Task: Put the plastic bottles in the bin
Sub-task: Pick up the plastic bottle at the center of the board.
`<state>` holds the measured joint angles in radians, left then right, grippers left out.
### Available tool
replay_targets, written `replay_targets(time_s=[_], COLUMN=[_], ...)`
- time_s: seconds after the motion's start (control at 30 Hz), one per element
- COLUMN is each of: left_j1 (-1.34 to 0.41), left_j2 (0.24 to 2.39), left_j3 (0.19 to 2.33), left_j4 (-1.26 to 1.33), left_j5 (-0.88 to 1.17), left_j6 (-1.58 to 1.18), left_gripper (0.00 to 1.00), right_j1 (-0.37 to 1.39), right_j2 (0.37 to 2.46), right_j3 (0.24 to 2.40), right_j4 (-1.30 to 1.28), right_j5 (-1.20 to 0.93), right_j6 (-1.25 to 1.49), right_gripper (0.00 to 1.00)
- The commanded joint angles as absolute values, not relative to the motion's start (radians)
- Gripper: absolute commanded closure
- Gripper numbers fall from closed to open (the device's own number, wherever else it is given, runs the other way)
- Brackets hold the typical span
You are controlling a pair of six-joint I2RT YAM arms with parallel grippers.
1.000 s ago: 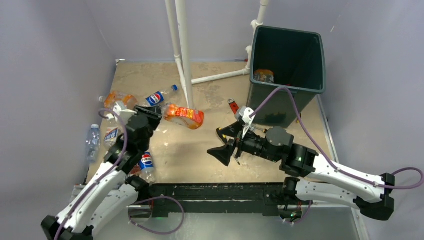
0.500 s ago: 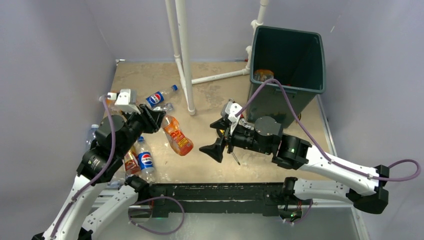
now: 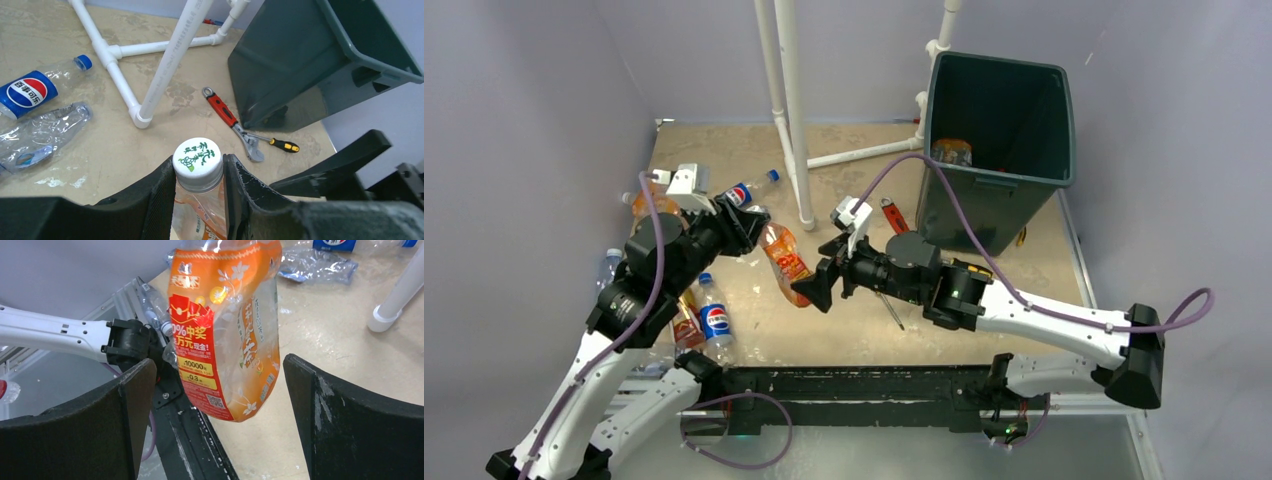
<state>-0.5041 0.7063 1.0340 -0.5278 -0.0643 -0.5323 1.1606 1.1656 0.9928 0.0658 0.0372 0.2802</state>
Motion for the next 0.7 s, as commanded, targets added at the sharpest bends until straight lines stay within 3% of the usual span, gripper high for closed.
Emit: replay_targets(time_s=[0.0,0.23,0.3,0.43,0.47,0.53,0.6,0.67], left_j1=[-0.497,-0.497,-0.497,-0.497,-0.497,-0.497,-0.497,-0.497], left_j2=[0.698,0.719,0.719,0.713,0.709,0.701,0.687,0.647], left_j3=[1.046,1.074,1.072,1.073,1.076,1.089,1.110,1.107], left_j4=[-0.470,-0.460,-0.448,-0.423,-0.419,-0.430,-0.452,-0.450], left_j5=[-0.109,-0.101,-0.079,-0.008,-0.005,-0.009,-0.040,-0.073], left_j6=[-0.585,-0.619,-0.630,-0.625,-0.626,-0.630,-0.617,-0.603], left_gripper=[1.00,1.00,1.00,1.00,0.94,0.67,0.37,0.14], right_j1=[1.180,1.254,1.256,1.256,1.256,1.257,1.255,1.255], right_j2=[1.215,1.364,1.398,1.437,1.430,1.393,1.331,1.266], right_j3=[1.022,1.152,1.170,1.189,1.183,1.152,1.105,1.058], right_j4=[0.154,0.045,0.038,0.027,0.027,0.048,0.084,0.125], right_j5=[0.071,0.384,0.437,0.446,0.441,0.420,0.365,0.321], right_j6=[0.333,0.295,0.290,0.283,0.284,0.283,0.268,0.246], right_gripper=[0.01,0.03,0.11,0.41,0.49,0.59,0.65,0.67])
